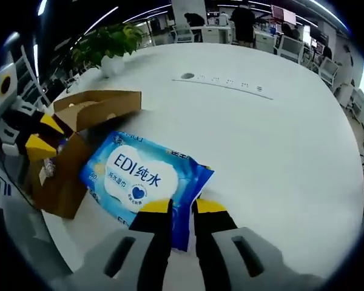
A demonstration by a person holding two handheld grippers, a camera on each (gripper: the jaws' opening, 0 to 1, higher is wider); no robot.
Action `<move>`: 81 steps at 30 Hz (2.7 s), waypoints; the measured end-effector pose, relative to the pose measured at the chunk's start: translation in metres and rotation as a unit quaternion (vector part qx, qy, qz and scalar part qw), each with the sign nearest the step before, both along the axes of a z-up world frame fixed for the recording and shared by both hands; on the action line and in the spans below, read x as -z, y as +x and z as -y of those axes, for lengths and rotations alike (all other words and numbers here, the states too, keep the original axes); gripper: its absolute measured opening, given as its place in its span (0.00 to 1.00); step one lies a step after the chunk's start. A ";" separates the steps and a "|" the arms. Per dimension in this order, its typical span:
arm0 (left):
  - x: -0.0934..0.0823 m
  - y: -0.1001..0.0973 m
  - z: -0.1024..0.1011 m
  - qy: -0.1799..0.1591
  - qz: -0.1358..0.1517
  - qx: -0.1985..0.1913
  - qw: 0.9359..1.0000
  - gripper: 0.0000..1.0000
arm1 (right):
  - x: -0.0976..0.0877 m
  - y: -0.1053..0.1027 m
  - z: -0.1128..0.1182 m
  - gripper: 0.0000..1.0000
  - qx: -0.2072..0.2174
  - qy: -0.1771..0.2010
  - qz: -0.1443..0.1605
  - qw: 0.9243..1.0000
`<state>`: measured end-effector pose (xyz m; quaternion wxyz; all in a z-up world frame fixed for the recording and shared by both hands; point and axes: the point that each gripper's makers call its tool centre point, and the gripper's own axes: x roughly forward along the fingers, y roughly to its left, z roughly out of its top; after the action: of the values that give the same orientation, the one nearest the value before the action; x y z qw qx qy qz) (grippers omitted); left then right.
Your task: Operate the shoe box by opening the lid, removing the specified soft item, and placing it in the target area until the item is outside and the box remains undamaged.
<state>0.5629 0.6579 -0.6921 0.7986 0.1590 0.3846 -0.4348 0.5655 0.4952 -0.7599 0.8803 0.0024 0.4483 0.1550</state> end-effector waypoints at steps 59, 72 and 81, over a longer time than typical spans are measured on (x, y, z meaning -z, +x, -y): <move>0.034 0.006 -0.110 0.036 0.015 -0.034 0.999 0.19 | -0.075 -0.028 -0.142 0.21 -0.214 -0.017 0.067 0.974; 0.051 0.014 -0.104 0.057 0.026 0.013 0.998 0.15 | -0.065 -0.030 -0.180 0.20 -0.261 -0.006 0.057 0.964; 0.054 0.024 -0.109 0.053 0.032 0.000 0.998 0.00 | -0.058 -0.031 -0.206 0.19 -0.294 0.001 0.051 0.954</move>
<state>0.5866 0.7671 -0.7460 0.8010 0.2150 0.3812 -0.4085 0.5345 0.7008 -0.7020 0.8175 -0.1365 0.3836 0.4074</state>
